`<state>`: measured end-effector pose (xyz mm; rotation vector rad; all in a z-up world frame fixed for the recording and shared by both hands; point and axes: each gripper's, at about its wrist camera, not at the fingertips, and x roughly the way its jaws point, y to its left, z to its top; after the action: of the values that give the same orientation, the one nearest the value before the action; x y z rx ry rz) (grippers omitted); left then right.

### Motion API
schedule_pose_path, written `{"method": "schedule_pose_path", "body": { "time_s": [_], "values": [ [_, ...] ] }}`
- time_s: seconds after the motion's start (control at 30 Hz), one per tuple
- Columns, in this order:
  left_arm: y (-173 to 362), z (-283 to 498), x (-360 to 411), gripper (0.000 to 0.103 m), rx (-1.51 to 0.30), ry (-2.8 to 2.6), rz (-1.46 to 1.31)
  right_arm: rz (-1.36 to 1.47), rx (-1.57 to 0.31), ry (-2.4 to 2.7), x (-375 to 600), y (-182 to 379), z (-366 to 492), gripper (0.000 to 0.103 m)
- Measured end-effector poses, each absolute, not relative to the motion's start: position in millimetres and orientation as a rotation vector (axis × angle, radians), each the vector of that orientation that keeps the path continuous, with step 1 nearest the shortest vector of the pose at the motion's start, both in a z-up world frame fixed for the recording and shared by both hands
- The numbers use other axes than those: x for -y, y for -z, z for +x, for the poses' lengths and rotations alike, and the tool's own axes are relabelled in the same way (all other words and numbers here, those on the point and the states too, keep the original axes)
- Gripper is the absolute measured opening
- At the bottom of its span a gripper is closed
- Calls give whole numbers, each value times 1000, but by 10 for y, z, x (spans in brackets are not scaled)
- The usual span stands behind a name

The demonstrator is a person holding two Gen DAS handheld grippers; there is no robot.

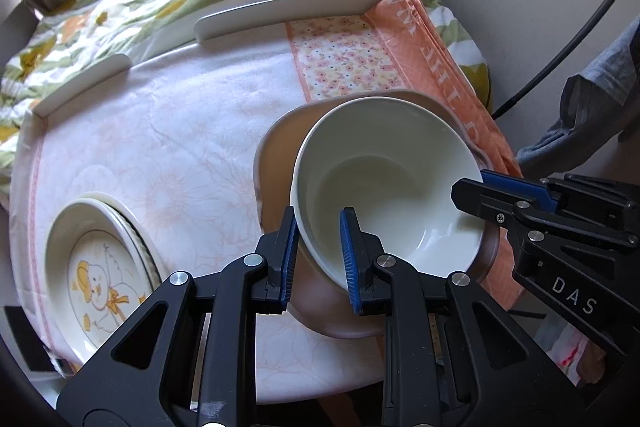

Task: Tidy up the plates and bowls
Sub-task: 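Carry the white bowl with both grippers and lower it into the cream bowl, then open both grippers and release the white bowl on the cream bowl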

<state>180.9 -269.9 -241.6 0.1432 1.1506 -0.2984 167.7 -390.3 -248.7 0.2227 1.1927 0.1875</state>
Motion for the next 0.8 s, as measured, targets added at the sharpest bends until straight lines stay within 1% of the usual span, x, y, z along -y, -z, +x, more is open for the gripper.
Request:
{"method": "schedule_pose_path", "body": {
  "time_s": [0.2,0.3,0.37,0.43,0.47,0.5,0.53,0.57,0.6,0.63,0.67,0.7,0.8],
  "values": [
    [2347,1798,2639,18,-1145,309,107,241,-1183,-194,3939,2456,1668,15],
    [2069,1730,2517,18,-1087,314,63,249,-1152,-196,3997,2302,1614,15],
    [1865,1667,2442,19,-1038,319,48,236,-1105,-213,4037,2090,1545,15],
    [1664,1583,2365,22,-988,332,39,221,-1059,-236,4065,1911,1477,15],
    [1573,1538,2330,36,-963,330,41,211,-1035,-249,4074,1833,1443,15],
    [1501,1494,2293,69,-940,324,46,195,-1009,-260,4080,1751,1403,15],
    [1432,1440,2255,88,-913,314,50,174,-980,-268,4086,1666,1345,21],
    [1364,1384,2214,102,-877,304,51,164,-964,-272,4091,1628,1315,43],
    [1306,1319,2169,103,-839,302,52,150,-941,-276,4096,1590,1259,61],
    [1270,1270,2130,103,-820,302,61,136,-911,-276,4105,1554,1193,100],
    [1261,1252,2111,103,-824,302,80,127,-884,-276,4109,1532,1130,103],
    [1273,1249,2094,103,-839,306,100,116,-873,-274,4118,1514,1083,103],
    [1394,1269,2058,103,-902,346,156,72,-956,-285,4110,1552,1042,103]
  ]
}}
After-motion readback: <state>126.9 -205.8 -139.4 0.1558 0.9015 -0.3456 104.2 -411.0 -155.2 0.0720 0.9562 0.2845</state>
